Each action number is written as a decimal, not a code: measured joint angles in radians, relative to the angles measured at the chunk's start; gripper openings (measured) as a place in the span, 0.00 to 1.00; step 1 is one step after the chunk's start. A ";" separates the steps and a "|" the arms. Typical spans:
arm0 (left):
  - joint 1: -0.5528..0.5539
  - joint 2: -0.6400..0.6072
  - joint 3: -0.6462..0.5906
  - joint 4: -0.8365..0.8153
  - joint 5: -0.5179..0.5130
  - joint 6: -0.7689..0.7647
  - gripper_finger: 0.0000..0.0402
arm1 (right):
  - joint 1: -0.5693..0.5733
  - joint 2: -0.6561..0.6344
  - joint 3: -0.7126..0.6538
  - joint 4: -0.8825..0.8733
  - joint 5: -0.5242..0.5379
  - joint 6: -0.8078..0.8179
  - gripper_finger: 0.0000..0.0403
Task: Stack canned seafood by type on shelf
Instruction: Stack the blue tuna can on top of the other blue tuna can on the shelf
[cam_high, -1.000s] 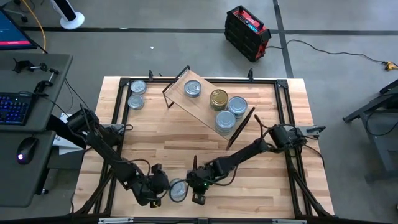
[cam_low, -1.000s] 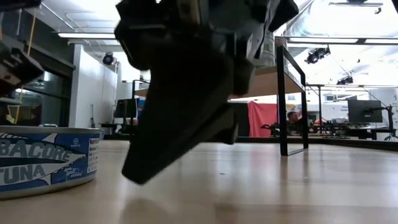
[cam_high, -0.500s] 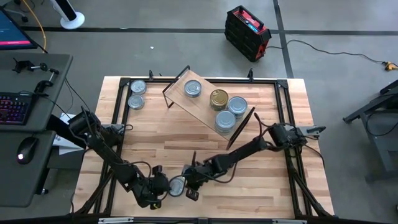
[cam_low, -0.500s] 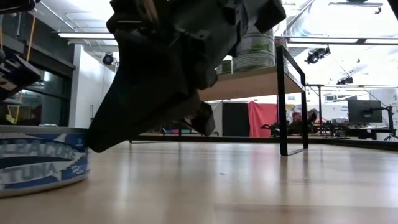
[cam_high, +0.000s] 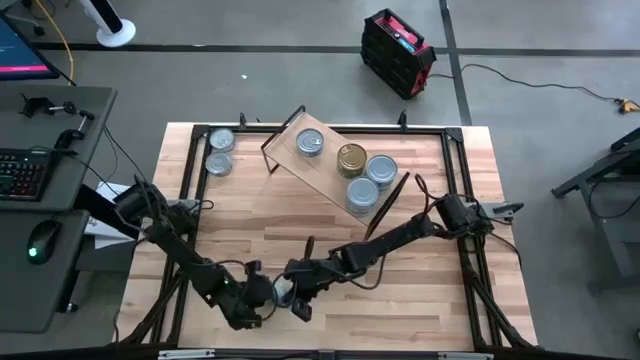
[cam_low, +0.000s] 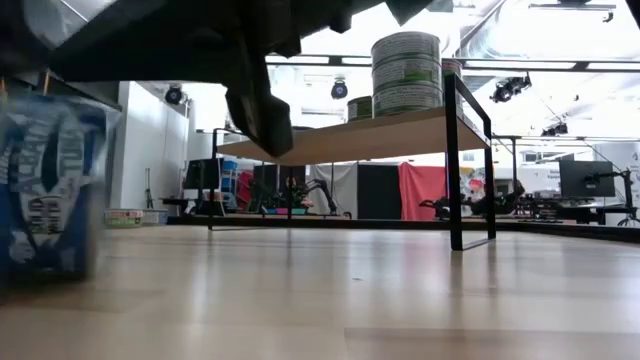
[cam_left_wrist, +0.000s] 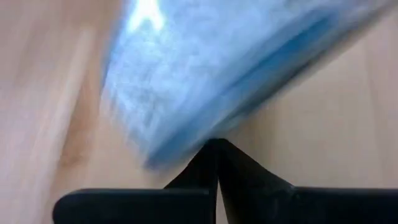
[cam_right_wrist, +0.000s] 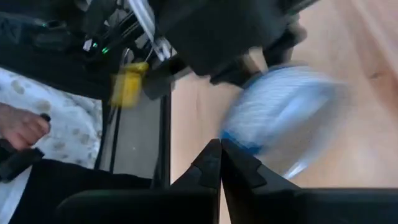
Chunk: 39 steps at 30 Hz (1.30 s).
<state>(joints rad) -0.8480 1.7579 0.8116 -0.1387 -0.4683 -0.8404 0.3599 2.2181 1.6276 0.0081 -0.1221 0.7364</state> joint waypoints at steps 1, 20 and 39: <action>0.000 -0.001 0.000 -0.009 -0.002 0.009 0.00 | 0.001 0.002 -0.002 0.015 -0.005 0.000 0.00; 0.005 -0.067 0.006 -0.054 0.063 -0.069 0.00 | 0.000 -0.044 -0.005 -0.046 -0.020 -0.062 0.00; 0.283 -0.396 0.095 -0.296 0.299 0.363 0.32 | 0.104 -0.255 -0.005 -0.678 0.198 -0.055 0.00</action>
<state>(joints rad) -0.5651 1.3616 0.9065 -0.4347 -0.1693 -0.4775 0.4642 1.9633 1.6222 -0.6697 0.0762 0.6811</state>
